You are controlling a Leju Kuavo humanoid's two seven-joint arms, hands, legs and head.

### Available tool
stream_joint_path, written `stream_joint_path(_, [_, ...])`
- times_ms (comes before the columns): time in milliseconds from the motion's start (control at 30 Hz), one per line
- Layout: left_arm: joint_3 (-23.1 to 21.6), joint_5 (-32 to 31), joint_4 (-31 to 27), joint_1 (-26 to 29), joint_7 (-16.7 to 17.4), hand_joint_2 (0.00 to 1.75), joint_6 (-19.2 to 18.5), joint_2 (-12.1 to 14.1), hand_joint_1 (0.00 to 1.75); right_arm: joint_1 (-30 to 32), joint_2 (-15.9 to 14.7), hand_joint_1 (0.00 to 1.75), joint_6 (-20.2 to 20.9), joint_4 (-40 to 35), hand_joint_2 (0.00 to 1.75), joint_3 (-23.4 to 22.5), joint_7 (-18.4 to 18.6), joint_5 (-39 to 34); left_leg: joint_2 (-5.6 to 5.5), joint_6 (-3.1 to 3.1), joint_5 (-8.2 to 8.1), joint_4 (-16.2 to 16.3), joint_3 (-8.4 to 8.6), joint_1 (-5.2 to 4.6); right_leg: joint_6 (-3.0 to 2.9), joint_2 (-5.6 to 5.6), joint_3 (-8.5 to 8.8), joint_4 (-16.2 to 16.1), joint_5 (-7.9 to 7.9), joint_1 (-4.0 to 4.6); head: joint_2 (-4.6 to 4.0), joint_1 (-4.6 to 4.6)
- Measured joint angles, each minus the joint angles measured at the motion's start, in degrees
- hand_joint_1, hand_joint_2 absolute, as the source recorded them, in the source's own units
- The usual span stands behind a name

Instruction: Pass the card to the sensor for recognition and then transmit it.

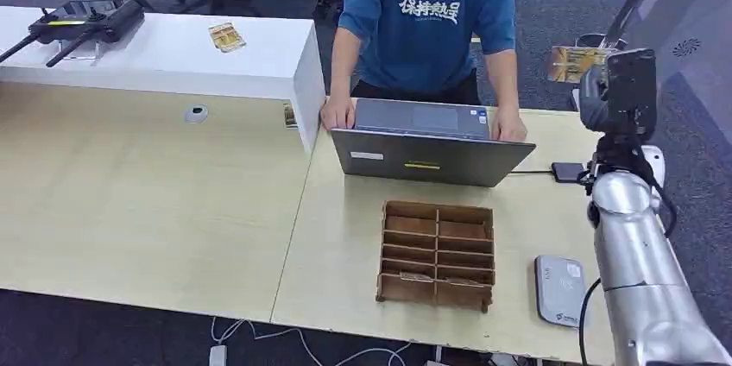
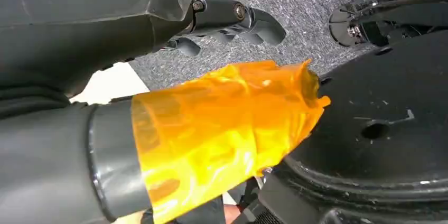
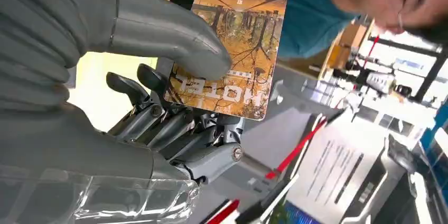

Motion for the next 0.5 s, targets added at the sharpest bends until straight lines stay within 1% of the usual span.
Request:
stream_joint_path(33, [0.2,-0.1,0.0,0.0,0.1,0.00,0.1,0.0,0.00,0.0,-0.7,1.75,-0.9,0.0,1.75,-0.2,0.0,0.4,0.00,0.00,0.00,0.0,0.00,0.00,0.00,0.00,0.00,0.0,0.00,0.00,0.00,0.00])
stream_joint_path(100, [0.5,-0.2,0.0,0.0,0.1,0.00,0.1,0.0,0.00,0.2,-1.7,1.75,-1.0,0.0,1.75,-0.2,-0.1,0.9,-0.01,0.00,0.00,0.0,0.01,0.01,0.00,0.00,-0.01,0.0,0.00,-0.01,0.00,-0.02])
stream_joint_path(200, [0.7,-0.2,0.0,0.2,0.1,0.00,0.2,-0.2,0.00,1.1,-4.5,1.75,-0.1,-0.1,1.75,-0.9,-0.1,1.6,-0.18,0.01,0.00,0.0,-0.03,0.01,0.01,-0.21,0.05,0.0,0.00,0.00,0.00,0.00])
stream_joint_path(267, [0.7,-0.2,0.0,0.4,0.1,0.00,0.2,-0.3,0.00,1.8,-6.2,1.75,0.6,-0.2,1.75,-1.4,-0.4,1.6,-0.12,0.01,0.00,0.0,-0.05,-0.01,0.02,-0.14,0.04,0.0,0.00,-0.01,0.00,0.00])
stream_joint_path(433, [1.4,0.5,0.0,0.4,-0.2,0.00,0.1,-0.7,0.00,5.3,-9.7,1.75,4.8,-2.9,1.75,-2.8,0.0,-1.1,-0.13,0.02,-0.02,0.0,-0.04,-0.01,0.03,-0.16,0.01,-0.1,0.00,-0.02,0.00,0.00])
stream_joint_path(500, [1.8,0.8,0.0,0.6,-0.4,0.00,0.1,-1.0,0.00,7.7,-11.3,1.75,5.9,-4.7,1.75,-3.7,-0.6,-2.8,-0.22,0.02,-0.02,0.0,-0.06,-0.01,0.05,-0.24,0.04,-0.1,-0.01,-0.01,0.00,0.00])
